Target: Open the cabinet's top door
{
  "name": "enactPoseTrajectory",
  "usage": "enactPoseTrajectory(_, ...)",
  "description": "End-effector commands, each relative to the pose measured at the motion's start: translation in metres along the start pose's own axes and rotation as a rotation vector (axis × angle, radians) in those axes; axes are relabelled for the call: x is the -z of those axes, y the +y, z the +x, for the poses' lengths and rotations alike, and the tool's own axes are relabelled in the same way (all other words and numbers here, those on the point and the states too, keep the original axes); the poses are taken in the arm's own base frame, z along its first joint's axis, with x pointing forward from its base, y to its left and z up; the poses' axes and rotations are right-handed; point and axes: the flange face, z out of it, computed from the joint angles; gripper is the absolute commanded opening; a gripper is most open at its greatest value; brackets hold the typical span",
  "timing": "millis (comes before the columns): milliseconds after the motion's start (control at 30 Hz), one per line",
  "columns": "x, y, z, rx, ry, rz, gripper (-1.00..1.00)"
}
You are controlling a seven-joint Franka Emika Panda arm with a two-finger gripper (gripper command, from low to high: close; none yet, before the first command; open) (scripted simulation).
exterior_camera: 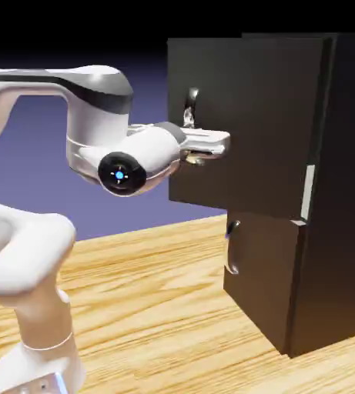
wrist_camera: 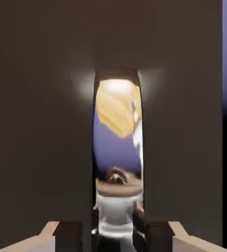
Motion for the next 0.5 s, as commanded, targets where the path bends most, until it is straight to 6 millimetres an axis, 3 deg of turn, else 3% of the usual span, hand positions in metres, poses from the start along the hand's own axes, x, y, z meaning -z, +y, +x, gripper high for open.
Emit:
enactPoseTrajectory(0, 0.007, -0.003, -0.003, 0.000, 0.023, -0.023, -1.00)
enactPoseTrajectory(233, 0.056, -0.031, -0.031, 0.000, 0.181, -0.181, -1.00)
enactPoseTrajectory(467, 0.090, -0.062, -0.062, 0.000, 0.323, -0.322, -1.00)
